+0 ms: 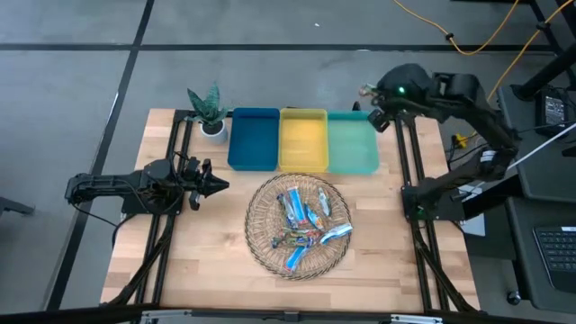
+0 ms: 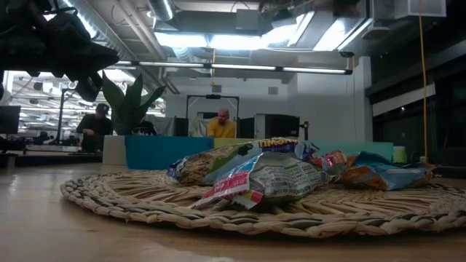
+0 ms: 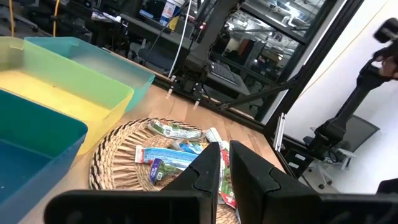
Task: Pick and place Granola Bars by type
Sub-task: Put the red granola bar into the green bin
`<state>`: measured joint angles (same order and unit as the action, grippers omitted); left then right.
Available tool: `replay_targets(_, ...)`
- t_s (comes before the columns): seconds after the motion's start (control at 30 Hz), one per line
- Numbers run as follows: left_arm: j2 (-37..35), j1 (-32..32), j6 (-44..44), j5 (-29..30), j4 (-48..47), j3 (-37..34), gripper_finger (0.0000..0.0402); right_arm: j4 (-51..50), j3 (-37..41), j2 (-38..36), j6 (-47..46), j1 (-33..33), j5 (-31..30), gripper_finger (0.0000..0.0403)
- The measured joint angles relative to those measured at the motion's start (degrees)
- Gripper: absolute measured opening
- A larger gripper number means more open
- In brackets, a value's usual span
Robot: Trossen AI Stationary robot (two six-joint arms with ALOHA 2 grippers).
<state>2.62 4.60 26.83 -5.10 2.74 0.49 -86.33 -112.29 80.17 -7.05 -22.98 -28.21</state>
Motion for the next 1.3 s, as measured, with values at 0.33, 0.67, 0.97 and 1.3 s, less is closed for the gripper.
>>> replay_targets(0.33,0.0,0.0,0.0,0.1,0.0,0.0,0.0031,11.7,13.7,-0.1,13.4,-14.0,13.9,0.0078)
replay_targets(0.67,0.0,0.0,0.0,0.1,0.0,0.0,0.0031,31.3,31.0,-0.1,13.3,-21.5,23.4,0.0078)
replay_targets(0.97,0.0,0.0,0.0,0.1,0.0,0.0,0.0031,43.6,49.0,-0.1,10.2,-22.5,23.4,0.0078)
replay_targets(1.3,0.0,0.0,0.0,0.1,0.0,0.0,0.0031,51.4,60.9,0.1,5.7,-22.5,27.3,0.0078)
